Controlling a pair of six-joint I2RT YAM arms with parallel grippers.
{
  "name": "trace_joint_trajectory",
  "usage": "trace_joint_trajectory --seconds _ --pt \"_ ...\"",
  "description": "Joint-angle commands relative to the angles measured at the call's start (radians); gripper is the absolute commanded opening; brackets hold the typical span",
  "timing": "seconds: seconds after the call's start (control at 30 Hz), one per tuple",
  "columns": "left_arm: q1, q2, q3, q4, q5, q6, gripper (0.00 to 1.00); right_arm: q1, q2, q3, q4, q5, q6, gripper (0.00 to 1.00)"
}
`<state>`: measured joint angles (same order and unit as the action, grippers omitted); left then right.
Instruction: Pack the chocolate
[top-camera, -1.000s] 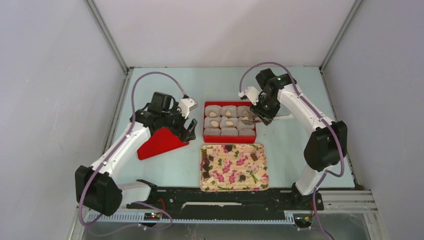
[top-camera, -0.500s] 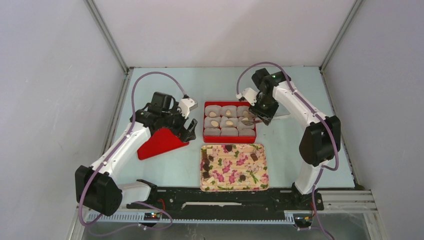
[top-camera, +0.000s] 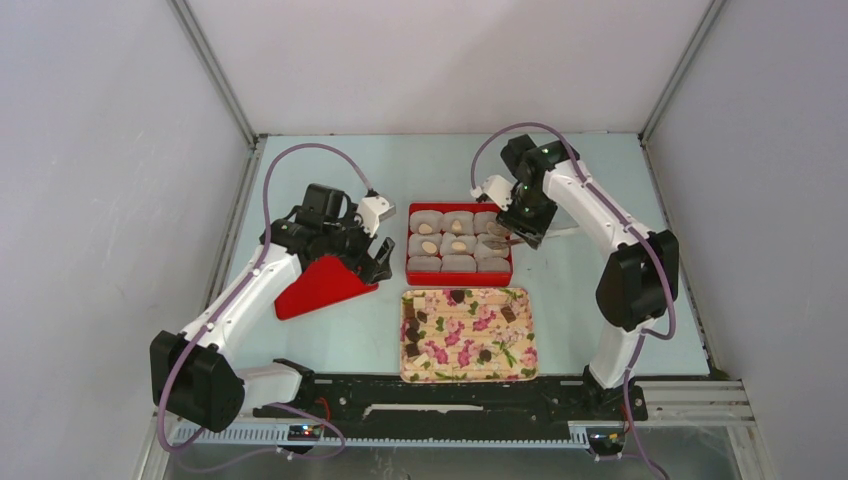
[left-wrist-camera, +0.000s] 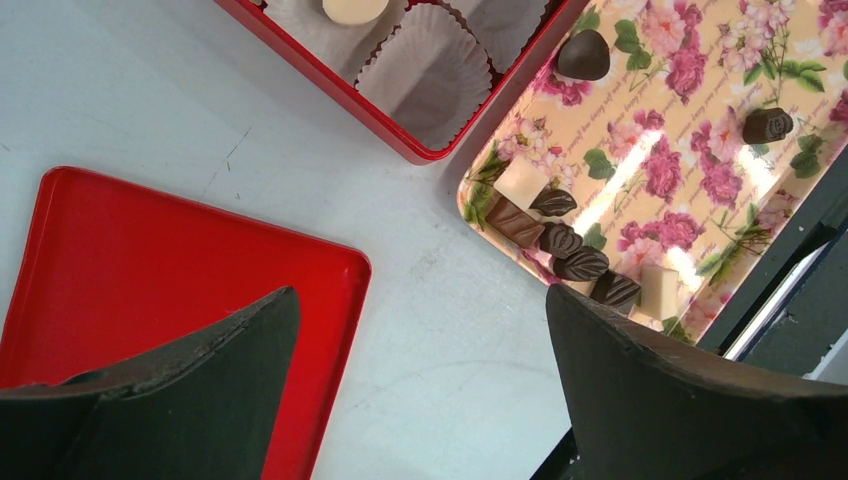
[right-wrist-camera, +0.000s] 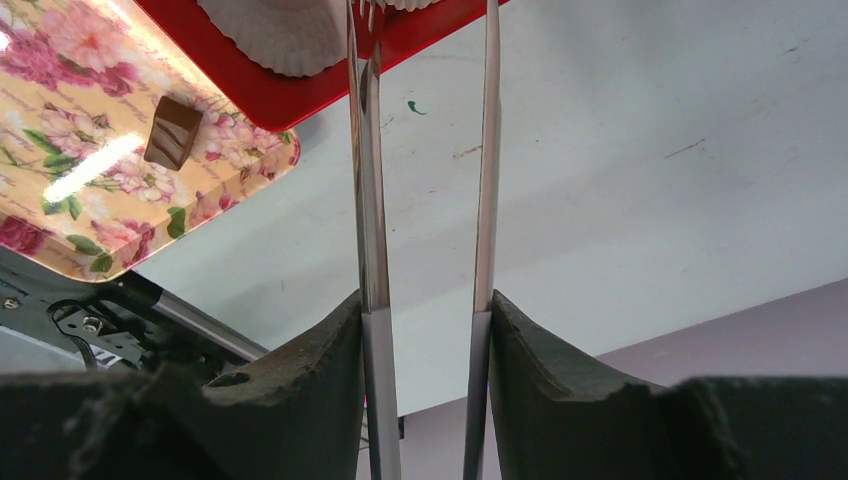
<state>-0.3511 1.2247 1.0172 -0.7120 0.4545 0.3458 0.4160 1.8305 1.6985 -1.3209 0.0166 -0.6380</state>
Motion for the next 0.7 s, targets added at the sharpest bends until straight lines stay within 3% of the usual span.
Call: trace_joint_trajectory --seconds 0.0,0.23,0.47,0.67 --pt "-0.005 -0.021 -0.011 0.028 0.001 0.026 0.98 0.006 0.001 0.050 -0.018 0.017 -0.010 0.46" --pt "-0.005 -0.010 -0.011 0.057 -0.029 -0.007 0.98 -0.005 -0.055 0.078 0.019 -0.057 0.004 0.45" --pt "-0.006 0.036 -0.012 0.293 -0.223 -0.283 0.98 -0.060 -0.157 -0.014 0.167 -0.251 0.081 0.44" --pt "-0.055 0.235 0.101 0.223 -0.241 -0.431 0.89 -0.101 -0.267 -0.137 0.315 -0.324 0.150 0.44"
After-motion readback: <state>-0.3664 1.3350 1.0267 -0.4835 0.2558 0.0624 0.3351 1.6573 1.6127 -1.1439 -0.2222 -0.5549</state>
